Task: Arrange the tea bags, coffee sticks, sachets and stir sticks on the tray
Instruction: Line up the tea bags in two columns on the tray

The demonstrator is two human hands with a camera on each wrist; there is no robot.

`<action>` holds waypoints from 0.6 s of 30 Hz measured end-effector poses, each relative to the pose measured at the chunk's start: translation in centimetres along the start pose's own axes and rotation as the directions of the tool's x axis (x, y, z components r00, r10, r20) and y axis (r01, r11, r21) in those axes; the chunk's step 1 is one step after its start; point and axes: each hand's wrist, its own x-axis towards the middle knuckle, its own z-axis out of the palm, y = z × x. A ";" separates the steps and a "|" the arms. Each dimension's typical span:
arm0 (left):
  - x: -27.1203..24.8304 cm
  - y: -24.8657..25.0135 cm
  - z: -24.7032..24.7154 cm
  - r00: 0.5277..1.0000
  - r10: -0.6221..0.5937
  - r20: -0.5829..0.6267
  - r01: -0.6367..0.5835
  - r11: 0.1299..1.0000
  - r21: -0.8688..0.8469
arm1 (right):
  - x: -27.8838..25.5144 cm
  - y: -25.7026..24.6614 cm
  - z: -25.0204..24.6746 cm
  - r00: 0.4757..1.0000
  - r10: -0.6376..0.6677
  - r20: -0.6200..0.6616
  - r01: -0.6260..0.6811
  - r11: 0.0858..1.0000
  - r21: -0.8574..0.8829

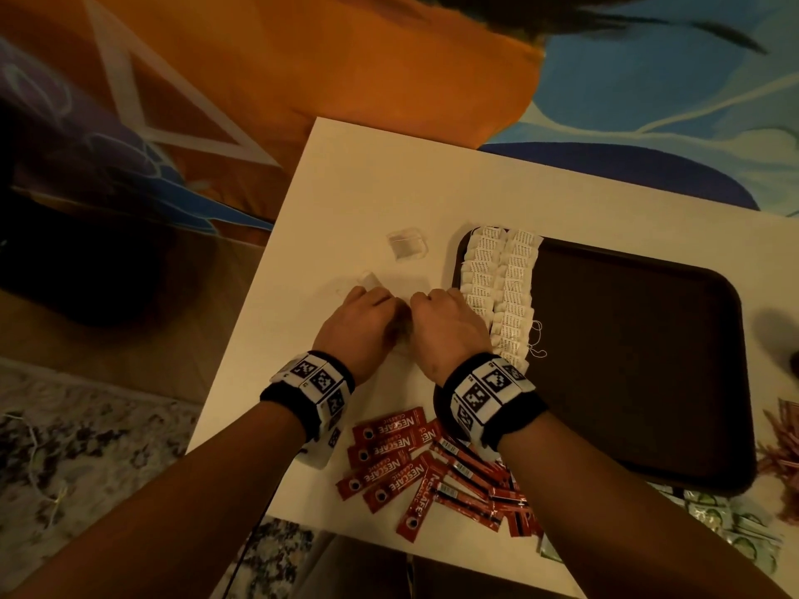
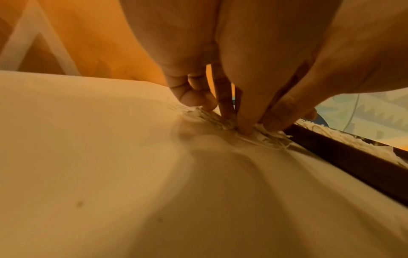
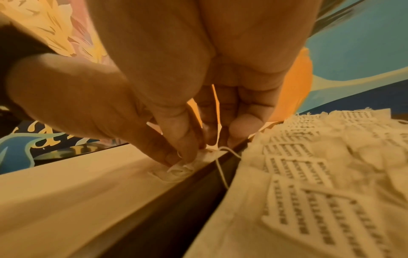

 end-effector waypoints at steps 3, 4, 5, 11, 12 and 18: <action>0.0 0.0 0.2 0.999 -0.040 0.019 0.040 0.999 -0.035 | -0.6 0.0 0.4 1.000 -0.021 -0.001 0.021 1.000 -0.023; 0.0 0.1 0.3 0.998 -0.062 0.029 0.063 0.997 -0.052 | -0.7 0.0 0.5 1.000 -0.031 0.003 0.031 0.999 -0.029; 0.0 0.2 0.3 0.995 -0.088 0.045 0.091 0.994 -0.067 | -0.9 -0.1 0.6 0.999 -0.041 0.004 0.041 0.999 -0.029; 0.5 0.6 -0.2 0.972 -0.196 0.128 0.218 0.957 -0.193 | -1.0 0.3 0.3 0.998 -0.067 -0.019 0.067 0.998 0.019; 0.5 0.6 -0.4 0.970 -0.202 0.135 0.227 0.952 -0.206 | -1.1 0.4 0.3 0.997 -0.071 -0.018 0.071 0.997 0.030; -1.1 0.0 -2.4 0.966 -0.206 0.155 0.235 0.953 -0.194 | -1.5 0.9 0.2 0.997 -0.076 0.028 0.070 0.981 0.179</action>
